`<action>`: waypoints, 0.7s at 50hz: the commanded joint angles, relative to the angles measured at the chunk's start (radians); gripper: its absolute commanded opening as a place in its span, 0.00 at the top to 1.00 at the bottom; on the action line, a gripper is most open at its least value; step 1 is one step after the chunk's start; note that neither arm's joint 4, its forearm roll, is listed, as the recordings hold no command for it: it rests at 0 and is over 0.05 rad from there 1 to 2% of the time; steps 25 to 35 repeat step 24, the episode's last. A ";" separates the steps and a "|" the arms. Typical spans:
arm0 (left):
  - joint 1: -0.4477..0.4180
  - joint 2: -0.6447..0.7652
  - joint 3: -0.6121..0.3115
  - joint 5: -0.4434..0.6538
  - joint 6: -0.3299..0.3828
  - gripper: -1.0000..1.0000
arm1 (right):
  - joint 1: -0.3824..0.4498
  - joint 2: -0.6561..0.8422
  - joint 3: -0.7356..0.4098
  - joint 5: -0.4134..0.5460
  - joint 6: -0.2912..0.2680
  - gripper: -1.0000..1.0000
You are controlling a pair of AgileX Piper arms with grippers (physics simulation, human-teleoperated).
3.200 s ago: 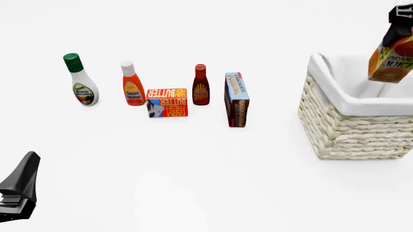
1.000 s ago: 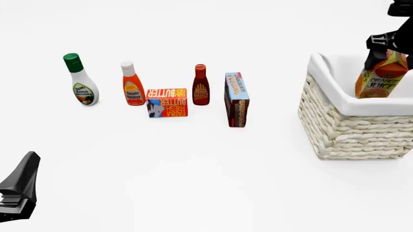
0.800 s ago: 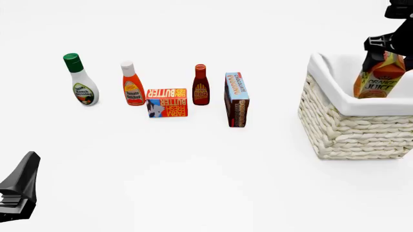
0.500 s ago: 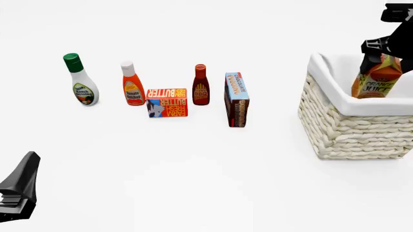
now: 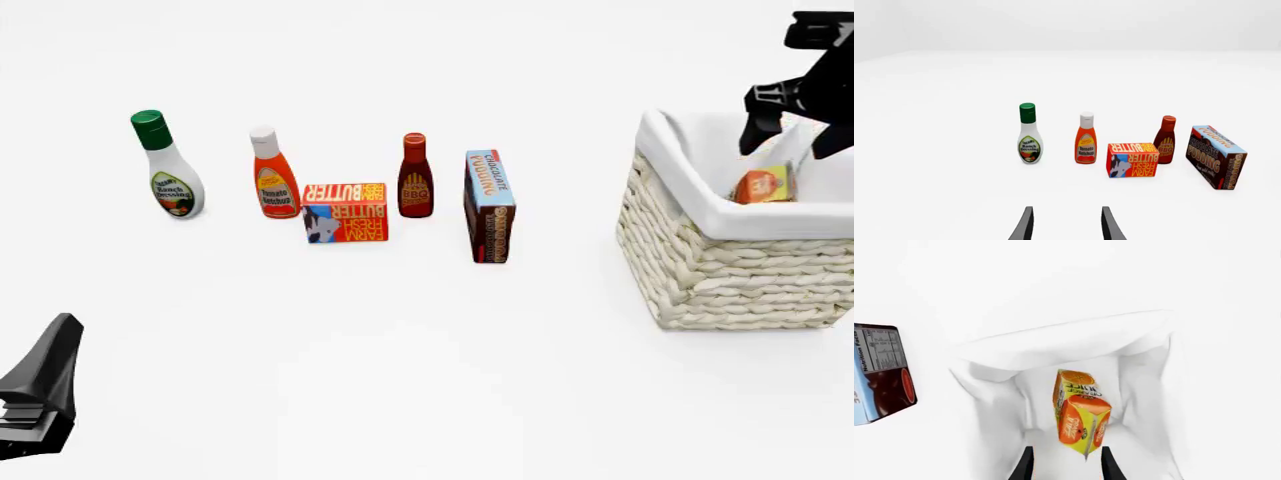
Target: Pick the orange juice and place it in the basket.
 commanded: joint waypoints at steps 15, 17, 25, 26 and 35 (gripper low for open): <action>0.000 0.000 0.000 0.000 0.000 0.00 | -0.011 -0.013 0.003 -0.001 -0.006 0.00; 0.000 0.000 0.000 0.000 0.000 0.00 | -0.012 -0.014 0.003 -0.001 -0.008 0.00; 0.000 0.000 0.000 0.000 0.000 0.00 | -0.016 -0.026 0.004 0.000 -0.013 0.00; 0.000 0.000 0.000 0.000 0.000 0.00 | -0.016 -0.026 0.004 0.000 -0.013 0.00; 0.000 0.000 0.000 0.000 0.000 0.00 | -0.016 -0.026 0.004 0.000 -0.013 0.00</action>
